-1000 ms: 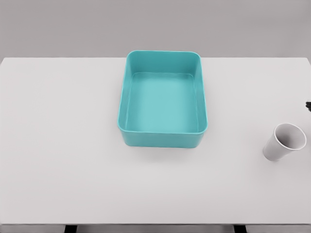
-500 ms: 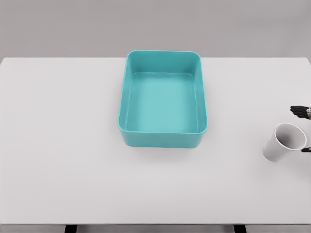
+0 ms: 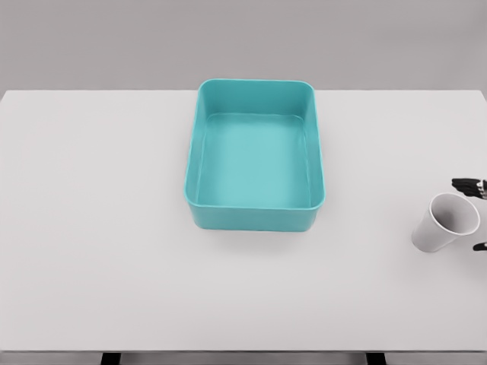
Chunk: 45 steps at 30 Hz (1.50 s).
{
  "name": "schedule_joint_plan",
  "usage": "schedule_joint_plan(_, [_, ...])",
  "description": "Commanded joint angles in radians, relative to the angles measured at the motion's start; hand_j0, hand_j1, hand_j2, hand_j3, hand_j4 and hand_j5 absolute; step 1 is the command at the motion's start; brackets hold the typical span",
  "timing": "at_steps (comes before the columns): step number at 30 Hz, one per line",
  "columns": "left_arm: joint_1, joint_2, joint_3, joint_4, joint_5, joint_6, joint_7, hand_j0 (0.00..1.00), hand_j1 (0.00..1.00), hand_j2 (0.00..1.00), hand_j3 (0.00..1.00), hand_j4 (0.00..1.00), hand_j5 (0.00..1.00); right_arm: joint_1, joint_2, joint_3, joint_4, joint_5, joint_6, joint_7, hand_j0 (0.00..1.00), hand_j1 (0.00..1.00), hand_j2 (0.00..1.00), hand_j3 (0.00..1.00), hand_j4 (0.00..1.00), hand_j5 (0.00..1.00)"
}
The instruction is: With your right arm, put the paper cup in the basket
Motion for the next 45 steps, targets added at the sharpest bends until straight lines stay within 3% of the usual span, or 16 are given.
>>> schedule_joint_plan(1, [0.0,0.0,0.0,0.0,0.0,-0.001,0.0,1.0,1.0,1.0,1.0,1.0,1.0,0.0,-0.011,-0.001,-0.023,-0.009,0.002,0.0,1.0,1.0,1.0,1.0,1.0,1.0])
schedule_joint_plan(6, [0.0,0.0,0.0,0.0,0.0,0.001,0.0,1.0,1.0,1.0,1.0,1.0,1.0,0.009,-0.024,-0.001,-0.029,-0.009,0.002,0.0,1.0,1.0,1.0,1.0,1.0,1.0])
schedule_joint_plan(15, [0.0,0.0,0.0,0.0,0.0,0.001,0.0,1.0,1.0,1.0,1.0,1.0,1.0,0.015,-0.045,-0.003,-0.113,-0.012,0.002,0.0,1.0,1.0,1.0,1.0,1.0,1.0])
schedule_joint_plan(45, [0.0,0.0,0.0,0.0,0.0,0.001,0.0,1.0,1.0,1.0,1.0,1.0,1.0,0.029,-0.051,0.002,-0.192,-0.012,0.002,0.0,1.0,1.0,1.0,1.0,1.0,1.0])
